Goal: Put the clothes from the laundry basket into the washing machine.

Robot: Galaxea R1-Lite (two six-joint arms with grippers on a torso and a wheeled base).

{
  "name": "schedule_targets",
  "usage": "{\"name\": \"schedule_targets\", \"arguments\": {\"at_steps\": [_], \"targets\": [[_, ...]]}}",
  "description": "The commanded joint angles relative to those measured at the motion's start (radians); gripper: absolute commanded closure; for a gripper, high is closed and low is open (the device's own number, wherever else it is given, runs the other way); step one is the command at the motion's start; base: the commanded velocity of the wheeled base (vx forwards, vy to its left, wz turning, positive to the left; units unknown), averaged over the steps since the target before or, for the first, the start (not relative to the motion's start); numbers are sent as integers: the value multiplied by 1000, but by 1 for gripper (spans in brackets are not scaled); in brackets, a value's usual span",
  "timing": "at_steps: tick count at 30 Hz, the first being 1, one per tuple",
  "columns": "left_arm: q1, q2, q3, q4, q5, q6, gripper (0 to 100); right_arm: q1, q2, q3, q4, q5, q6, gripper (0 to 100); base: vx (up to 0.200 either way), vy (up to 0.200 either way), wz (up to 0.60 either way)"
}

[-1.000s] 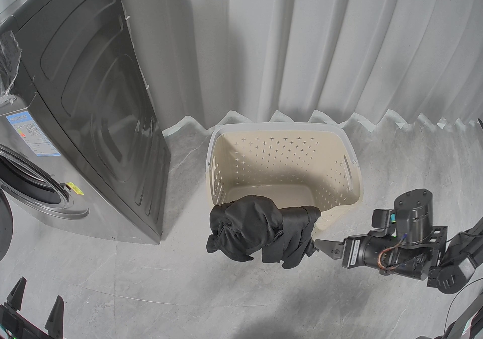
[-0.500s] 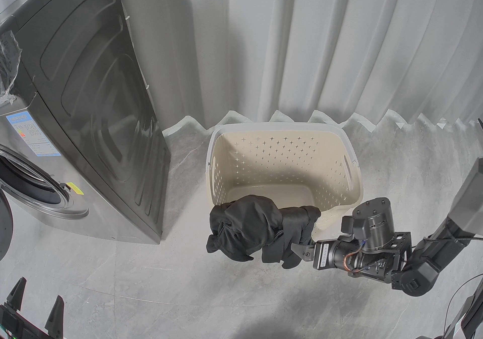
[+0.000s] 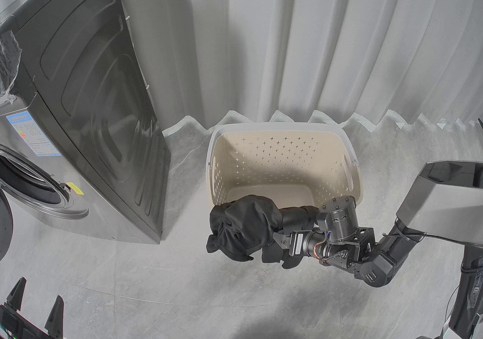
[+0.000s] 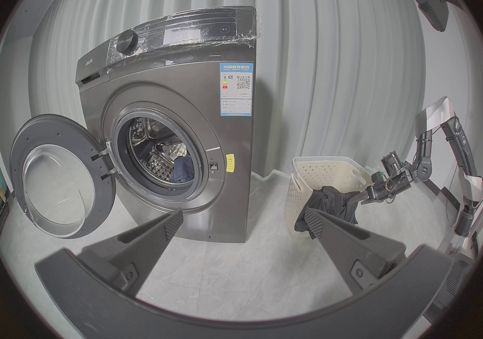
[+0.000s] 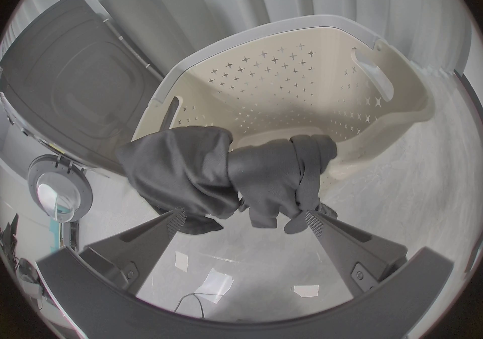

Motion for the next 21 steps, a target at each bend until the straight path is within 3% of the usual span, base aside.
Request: {"name": "schedule_targets", "arguments": {"at_steps": [1, 9, 21], "targets": [[1, -16, 16, 0, 2, -1, 0, -38, 77, -66, -2, -7, -2, 0, 0, 0, 0], [1, -16, 16, 0, 4, -1, 0, -74, 115, -115, -3, -7, -4, 0, 0, 0, 0], [1, -16, 16, 0, 4, -4, 0, -69, 146, -160, -5, -7, -4, 0, 0, 0, 0]]}}
